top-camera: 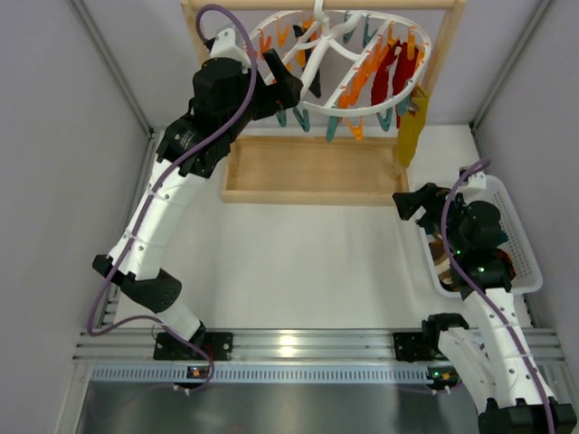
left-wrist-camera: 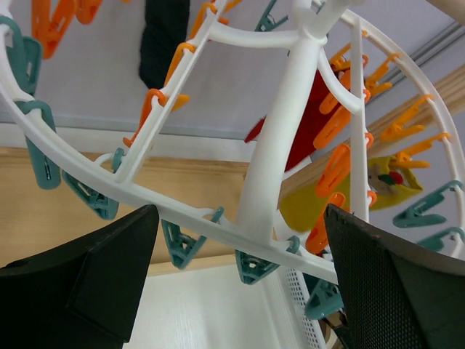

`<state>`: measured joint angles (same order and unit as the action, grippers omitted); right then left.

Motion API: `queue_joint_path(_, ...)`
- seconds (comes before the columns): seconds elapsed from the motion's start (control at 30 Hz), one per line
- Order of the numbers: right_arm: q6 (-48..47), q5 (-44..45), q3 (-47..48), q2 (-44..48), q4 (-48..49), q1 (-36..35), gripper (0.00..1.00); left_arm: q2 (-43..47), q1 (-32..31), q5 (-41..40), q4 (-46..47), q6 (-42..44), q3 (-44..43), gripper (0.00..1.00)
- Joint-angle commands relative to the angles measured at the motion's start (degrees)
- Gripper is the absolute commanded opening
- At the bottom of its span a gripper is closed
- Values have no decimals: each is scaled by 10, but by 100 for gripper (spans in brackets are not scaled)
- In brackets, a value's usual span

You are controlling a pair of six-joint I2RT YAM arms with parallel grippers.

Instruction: Remove the socks clipped to the hanger

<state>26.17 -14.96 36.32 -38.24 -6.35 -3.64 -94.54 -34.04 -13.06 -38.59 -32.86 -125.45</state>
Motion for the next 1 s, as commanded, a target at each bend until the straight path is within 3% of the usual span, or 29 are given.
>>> queue_joint_path(0.0,-9,-13,9,3,22,-6,82,34,8,-24,23,21,3,99)
queue_joint_path(0.47,-130,-17,107,-119,22,-5,82,41,57,-30,21,68,1,99)
queue_joint_path(0.73,-157,20,156,-182,50,-4,82,45,64,-37,22,74,28,99)
queue_joint_path(0.97,-137,23,147,-181,57,-4,82,37,71,-53,21,75,42,99)
